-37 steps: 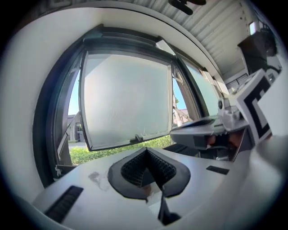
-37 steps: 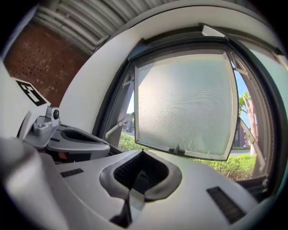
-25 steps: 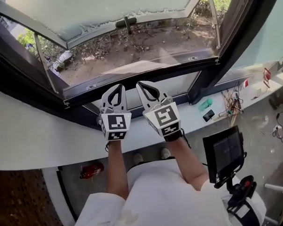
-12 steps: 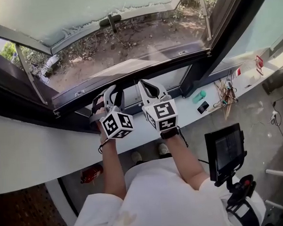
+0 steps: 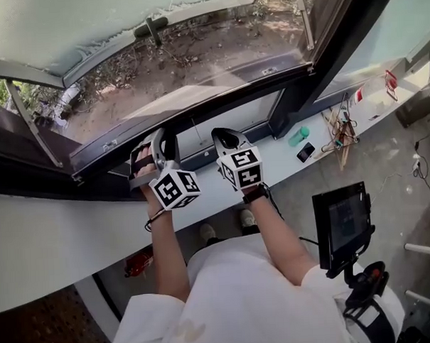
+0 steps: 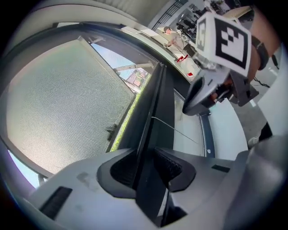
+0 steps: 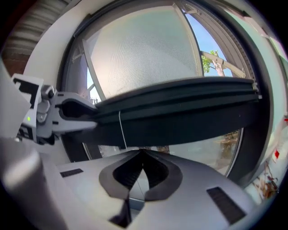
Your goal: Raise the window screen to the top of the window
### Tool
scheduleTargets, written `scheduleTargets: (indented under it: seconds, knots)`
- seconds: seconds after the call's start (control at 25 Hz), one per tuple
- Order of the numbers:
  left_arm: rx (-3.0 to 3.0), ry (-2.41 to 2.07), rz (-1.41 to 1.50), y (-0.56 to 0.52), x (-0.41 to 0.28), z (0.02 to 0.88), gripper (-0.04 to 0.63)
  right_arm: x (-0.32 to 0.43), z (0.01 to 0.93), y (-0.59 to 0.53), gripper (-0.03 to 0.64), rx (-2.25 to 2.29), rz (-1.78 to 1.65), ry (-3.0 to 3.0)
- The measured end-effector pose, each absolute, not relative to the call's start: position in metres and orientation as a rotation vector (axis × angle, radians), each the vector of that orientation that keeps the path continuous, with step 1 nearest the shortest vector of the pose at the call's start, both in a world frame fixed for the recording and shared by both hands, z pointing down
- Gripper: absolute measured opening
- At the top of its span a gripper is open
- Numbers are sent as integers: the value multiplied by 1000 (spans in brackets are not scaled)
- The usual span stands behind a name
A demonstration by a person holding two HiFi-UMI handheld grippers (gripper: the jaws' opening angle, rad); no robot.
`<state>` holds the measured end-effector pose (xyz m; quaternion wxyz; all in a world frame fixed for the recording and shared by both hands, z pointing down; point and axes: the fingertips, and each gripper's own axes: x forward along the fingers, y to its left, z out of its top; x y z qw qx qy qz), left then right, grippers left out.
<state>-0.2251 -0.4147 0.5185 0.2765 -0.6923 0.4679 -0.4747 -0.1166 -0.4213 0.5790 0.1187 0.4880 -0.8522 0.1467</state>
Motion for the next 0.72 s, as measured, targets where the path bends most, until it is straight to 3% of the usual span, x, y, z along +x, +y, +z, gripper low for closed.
scheduleTargets:
  seconds: [0.08, 0.16, 0.32, 0.72]
  knots:
    - [-1858, 1252, -1293, -415, -223, 518, 94, -110, 610, -423, 9, 1429, 462, -2428]
    - [-1844, 1250, -1309, -416, -223, 518, 94, -108, 641, -424, 79, 1402, 489, -2376]
    - [-1845, 1268, -1289, -414, -223, 516, 94, -117, 693, -415, 147, 1309, 554, -2350]
    - [-1847, 1316, -1262, -414, -222, 514, 94, -141, 808, -408, 152, 1131, 773, -2326]
